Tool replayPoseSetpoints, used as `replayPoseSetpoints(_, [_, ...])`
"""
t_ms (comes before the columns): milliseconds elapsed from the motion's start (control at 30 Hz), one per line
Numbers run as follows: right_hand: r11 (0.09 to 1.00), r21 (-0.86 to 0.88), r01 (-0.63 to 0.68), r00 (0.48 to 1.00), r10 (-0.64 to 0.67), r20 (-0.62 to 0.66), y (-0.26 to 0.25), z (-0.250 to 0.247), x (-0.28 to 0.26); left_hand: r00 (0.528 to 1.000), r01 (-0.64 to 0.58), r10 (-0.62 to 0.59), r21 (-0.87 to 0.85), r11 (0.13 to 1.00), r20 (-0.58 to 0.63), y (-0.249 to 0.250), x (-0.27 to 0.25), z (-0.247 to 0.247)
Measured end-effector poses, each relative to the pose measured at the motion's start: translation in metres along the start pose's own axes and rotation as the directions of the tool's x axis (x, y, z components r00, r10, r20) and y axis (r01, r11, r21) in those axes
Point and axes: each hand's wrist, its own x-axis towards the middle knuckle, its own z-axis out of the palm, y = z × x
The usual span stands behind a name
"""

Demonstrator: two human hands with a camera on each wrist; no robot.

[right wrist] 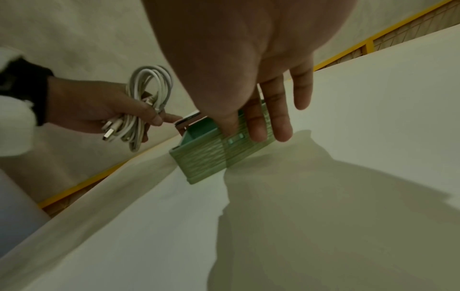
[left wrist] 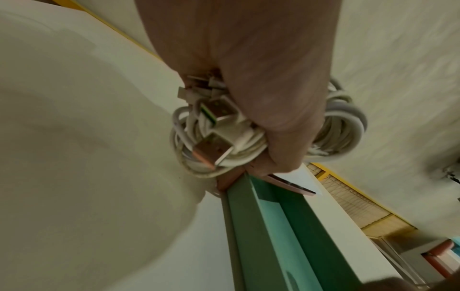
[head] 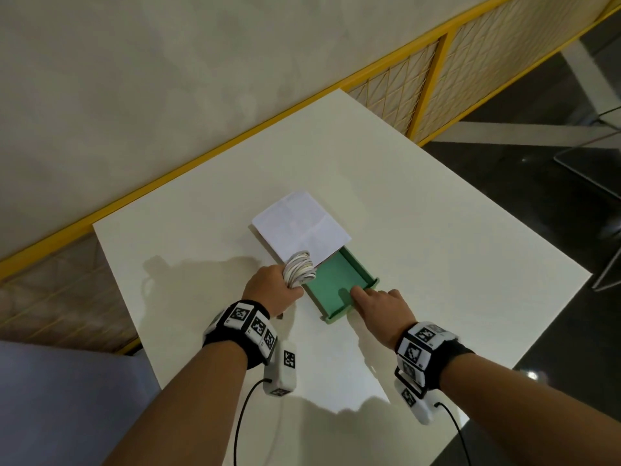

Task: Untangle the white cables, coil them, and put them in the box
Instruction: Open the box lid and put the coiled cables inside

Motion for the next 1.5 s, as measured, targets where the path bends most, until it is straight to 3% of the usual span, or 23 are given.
replayPoseSetpoints(200, [0.998, 0.058, -0.006, 0.999, 0.009, -0.038, 0.014, 0.01, -0.033, 1.0, 0.0, 0.0, 0.017, 1.0, 0.003, 0.0, 0.0, -0.001])
replayPoseSetpoints(533, [0.995, 0.083, -0.051, 0.995, 0.057, -0.078, 0.007, 0.002, -0.04, 0.999, -0.045, 0.045, 0.014, 0.999, -0.018, 0.001, -0.007, -0.002])
replayPoseSetpoints(633, [0.94, 0.336, -0.05, 0.969, 0.127, -0.211, -0.005, -0.024, -0.041, 0.972, -0.185, 0.196, 0.091, 0.979, -0.128, -0.001, -0.011, -0.001])
replayPoseSetpoints(700, [0.787, 0.617, -0.001, 0.958, 0.177, -0.225, -0.014, -0.054, -0.038, 0.896, -0.38, 0.415, 0.211, 0.901, -0.16, 0.0, -0.014, 0.0])
replayPoseSetpoints(767, [0.667, 0.745, 0.034, 0.984, 0.108, -0.142, -0.026, -0.088, -0.032, 0.828, -0.501, 0.558, 0.388, 0.774, -0.044, 0.005, -0.016, 0.006])
replayPoseSetpoints(800, [0.667, 0.745, 0.02, 0.998, 0.035, -0.059, -0.031, -0.099, -0.028, 0.787, -0.54, 0.617, 0.469, 0.699, -0.013, 0.008, -0.018, 0.009])
replayPoseSetpoints(900, [0.835, 0.55, -0.029, 0.965, -0.12, 0.233, -0.045, -0.115, -0.015, 0.595, -0.648, 0.802, 0.615, 0.449, 0.042, 0.025, -0.027, 0.018])
replayPoseSetpoints(1000, [0.867, 0.486, -0.112, 0.897, -0.122, 0.425, -0.049, -0.116, -0.004, 0.507, -0.649, 0.862, 0.667, 0.365, 0.021, 0.039, -0.03, 0.02])
replayPoseSetpoints(1067, [0.851, 0.487, -0.197, 0.845, -0.105, 0.525, -0.049, -0.115, 0.0, 0.517, -0.62, 0.856, 0.701, 0.352, 0.027, 0.041, -0.031, 0.02])
replayPoseSetpoints(1133, [0.868, 0.446, -0.217, 0.834, -0.072, 0.546, -0.051, -0.114, 0.001, 0.53, -0.596, 0.847, 0.728, 0.338, 0.042, 0.041, -0.029, 0.021])
replayPoseSetpoints(1200, [0.91, 0.366, -0.197, 0.852, -0.026, 0.523, -0.054, -0.111, 0.002, 0.548, -0.561, 0.837, 0.748, 0.355, 0.014, 0.04, -0.028, 0.023])
replayPoseSetpoints(1333, [0.964, 0.252, -0.08, 0.92, -0.027, 0.392, -0.055, -0.098, 0.001, 0.653, -0.556, 0.754, 0.723, 0.411, 0.074, 0.043, -0.027, 0.024])
replayPoseSetpoints(1400, [0.959, 0.271, -0.08, 0.938, -0.019, 0.345, -0.053, -0.089, 0.0, 0.698, -0.558, 0.707, 0.708, 0.432, 0.118, 0.046, -0.025, 0.025])
replayPoseSetpoints(1500, [0.949, 0.294, -0.115, 0.95, 0.018, 0.312, -0.048, -0.08, 0.001, 0.717, -0.58, 0.683, 0.661, 0.476, 0.138, 0.047, -0.02, 0.031])
